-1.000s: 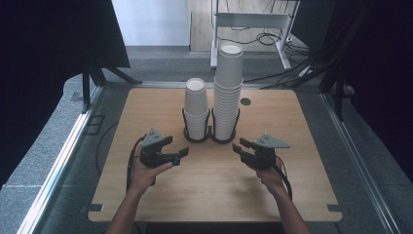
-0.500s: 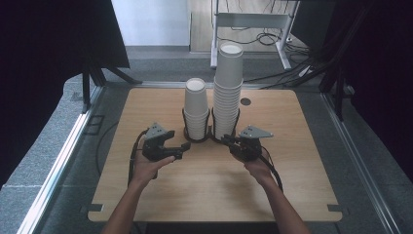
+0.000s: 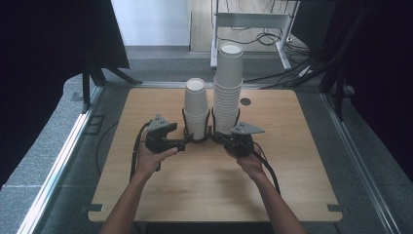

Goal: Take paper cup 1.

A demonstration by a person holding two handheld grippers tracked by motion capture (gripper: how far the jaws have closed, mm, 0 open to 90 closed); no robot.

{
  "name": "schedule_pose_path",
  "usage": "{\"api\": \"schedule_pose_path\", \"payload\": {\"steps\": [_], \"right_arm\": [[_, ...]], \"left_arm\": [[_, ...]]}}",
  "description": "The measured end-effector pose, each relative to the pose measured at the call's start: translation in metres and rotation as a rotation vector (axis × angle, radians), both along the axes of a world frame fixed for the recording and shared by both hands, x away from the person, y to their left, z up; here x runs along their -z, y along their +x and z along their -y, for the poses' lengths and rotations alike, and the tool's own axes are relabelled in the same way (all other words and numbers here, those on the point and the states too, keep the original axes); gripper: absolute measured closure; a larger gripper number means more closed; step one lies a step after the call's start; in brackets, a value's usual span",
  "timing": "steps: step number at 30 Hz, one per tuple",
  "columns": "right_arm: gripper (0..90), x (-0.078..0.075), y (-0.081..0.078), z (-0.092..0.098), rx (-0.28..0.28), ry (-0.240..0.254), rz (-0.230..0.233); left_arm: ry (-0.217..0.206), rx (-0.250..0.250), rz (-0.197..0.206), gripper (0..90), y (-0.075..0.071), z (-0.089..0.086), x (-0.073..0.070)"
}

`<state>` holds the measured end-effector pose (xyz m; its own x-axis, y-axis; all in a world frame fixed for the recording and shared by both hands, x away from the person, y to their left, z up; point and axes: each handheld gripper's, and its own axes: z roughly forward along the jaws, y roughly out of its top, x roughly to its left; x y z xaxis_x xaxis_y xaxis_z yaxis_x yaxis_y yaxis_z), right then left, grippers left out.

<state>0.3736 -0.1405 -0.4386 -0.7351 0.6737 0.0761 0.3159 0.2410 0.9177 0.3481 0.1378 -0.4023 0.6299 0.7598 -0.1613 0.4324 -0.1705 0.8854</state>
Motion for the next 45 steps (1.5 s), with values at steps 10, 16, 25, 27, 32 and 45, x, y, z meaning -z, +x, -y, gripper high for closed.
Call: {"api": "schedule_pose_path", "payload": {"steps": [10, 16, 25, 27, 32, 45], "right_arm": [[89.7, -0.003, 0.008, -0.012, -0.017, -0.008, 0.010], [89.7, 0.000, 0.016, -0.021, -0.019, -0.003, 0.001], [89.7, -0.002, 0.026, -0.035, -0.033, -0.003, 0.006], [89.7, -0.003, 0.027, -0.036, -0.035, -0.003, 0.009], [89.7, -0.005, 0.031, -0.045, -0.052, -0.006, 0.015], [89.7, -0.003, 0.045, -0.056, -0.051, -0.016, 0.024]], "left_arm": [[0.025, -0.038, 0.022, 21.2, 0.013, 0.003, -0.007], [0.028, -0.028, 0.043, 20.8, 0.017, 0.010, -0.013], [0.034, -0.018, 0.069, 20.0, 0.021, 0.016, -0.022], [0.040, -0.019, 0.057, 19.9, 0.022, 0.017, -0.021], [0.047, -0.013, 0.058, 19.5, 0.022, 0.017, -0.021], [0.027, -0.052, 0.059, 19.4, 0.029, 0.020, -0.017]]}}
